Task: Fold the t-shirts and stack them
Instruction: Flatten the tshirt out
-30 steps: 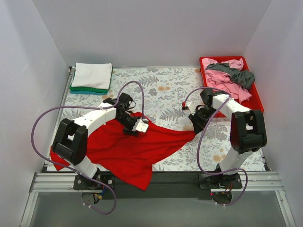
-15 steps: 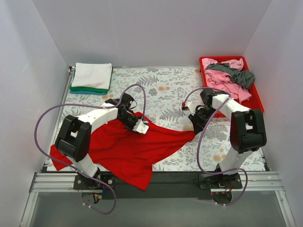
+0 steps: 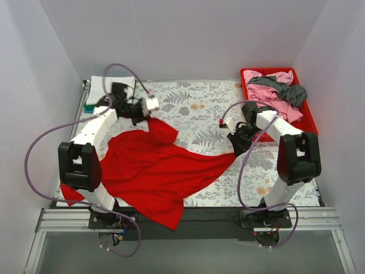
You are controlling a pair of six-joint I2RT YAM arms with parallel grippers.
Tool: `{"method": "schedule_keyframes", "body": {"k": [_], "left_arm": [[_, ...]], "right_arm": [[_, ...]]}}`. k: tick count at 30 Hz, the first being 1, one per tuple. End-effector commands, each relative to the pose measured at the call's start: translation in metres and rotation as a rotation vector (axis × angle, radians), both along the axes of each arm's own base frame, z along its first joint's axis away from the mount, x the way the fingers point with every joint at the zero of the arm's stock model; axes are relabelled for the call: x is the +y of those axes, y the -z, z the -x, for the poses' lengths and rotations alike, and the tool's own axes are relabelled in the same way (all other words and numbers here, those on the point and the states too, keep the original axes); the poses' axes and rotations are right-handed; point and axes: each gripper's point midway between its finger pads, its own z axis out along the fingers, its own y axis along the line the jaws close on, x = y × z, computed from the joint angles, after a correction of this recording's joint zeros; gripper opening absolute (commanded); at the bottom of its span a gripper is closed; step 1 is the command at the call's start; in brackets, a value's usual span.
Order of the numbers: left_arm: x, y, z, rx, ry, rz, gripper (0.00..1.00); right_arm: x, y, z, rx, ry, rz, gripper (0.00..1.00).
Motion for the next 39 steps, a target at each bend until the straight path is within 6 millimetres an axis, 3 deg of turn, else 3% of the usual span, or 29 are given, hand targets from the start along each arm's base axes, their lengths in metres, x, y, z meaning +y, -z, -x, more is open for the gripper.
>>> {"method": "schedule_keyframes", "body": {"k": [1,2,3,6,8,11,13,17,19,21,23,24,26,27,28,30,31,33,35,36,37,39], "left_arm": [[0.052,-0.087,-0.07,-0.026,-0.41,0.221,0.0],[0.088,-0.097,-0.084,-0.018,-0.529,0.255,0.0],[0.101,-0.115,-0.099,-0.018,-0.602,0.303,0.0],[0.151,-0.151,-0.122,-0.032,-0.806,0.42,0.0],[0.175,-0.161,-0.127,-0.059,-0.859,0.443,0.0],[0.176,-0.157,-0.119,-0.043,-0.843,0.448,0.0],[0.164,-0.147,-0.103,-0.008,-0.796,0.453,0.0],[0.167,-0.134,-0.092,0.005,-0.835,0.443,0.0],[0.179,-0.137,-0.097,-0.042,-0.89,0.439,0.0],[0.197,-0.155,-0.106,-0.085,-0.954,0.481,0.0],[0.21,-0.175,-0.114,-0.104,-0.991,0.519,0.0],[0.213,-0.206,-0.124,-0.148,-0.999,0.562,0.0],[0.222,-0.241,-0.131,-0.229,-1.032,0.602,0.0],[0.227,-0.278,-0.135,-0.312,-1.039,0.653,0.0],[0.231,-0.3,-0.135,-0.365,-1.043,0.677,0.0],[0.246,-0.34,-0.134,-0.472,-1.091,0.733,0.0],[0.25,-0.37,-0.128,-0.547,-1.093,0.766,0.0],[0.265,-0.407,-0.117,-0.652,-1.116,0.826,0.0],[0.269,-0.445,-0.094,-0.762,-1.103,0.902,0.0],[0.267,-0.458,-0.081,-0.805,-1.082,0.92,0.0],[0.267,-0.457,-0.076,-0.815,-1.081,0.928,0.0],[0.254,-0.488,-0.043,-0.92,-1.024,0.962,0.0]], "right_arm": [[0.002,-0.041,-0.047,-0.194,0.028,-0.007,0.01],[0.003,-0.048,-0.056,-0.223,0.037,-0.009,0.01],[0.005,-0.067,-0.078,-0.298,0.049,-0.01,0.01],[0.005,-0.095,-0.111,-0.4,0.074,0.003,0.01],[0.003,-0.115,-0.135,-0.473,0.086,0.024,0.01],[0.005,-0.113,-0.137,-0.461,0.065,0.019,0.01],[0.007,-0.098,-0.124,-0.389,0.052,0.019,0.01],[0.006,-0.082,-0.107,-0.336,0.048,0.027,0.01],[0.004,-0.088,-0.11,-0.356,0.054,0.036,0.01],[0.004,-0.109,-0.126,-0.425,0.071,0.034,0.01],[0.003,-0.135,-0.148,-0.511,0.108,0.044,0.01],[0.005,-0.175,-0.17,-0.628,0.131,0.021,0.01],[0.005,-0.211,-0.192,-0.737,0.165,0.016,0.01],[0.006,-0.264,-0.207,-0.872,0.196,-0.017,0.01],[0.004,-0.28,-0.216,-0.916,0.215,-0.01,0.01],[0.003,-0.329,-0.225,-1.042,0.256,-0.039,0.01],[-0.001,-0.364,-0.226,-1.137,0.285,-0.052,0.01],[-0.005,-0.405,-0.227,-1.264,0.332,-0.085,0.01],[-0.014,-0.43,-0.211,-1.353,0.374,-0.093,0.01],[-0.016,-0.452,-0.21,-1.442,0.393,-0.125,0.01],[-0.021,-0.461,-0.191,-1.485,0.402,-0.13,0.01],[-0.027,-0.489,-0.177,-1.595,0.422,-0.153,0.01]]}}
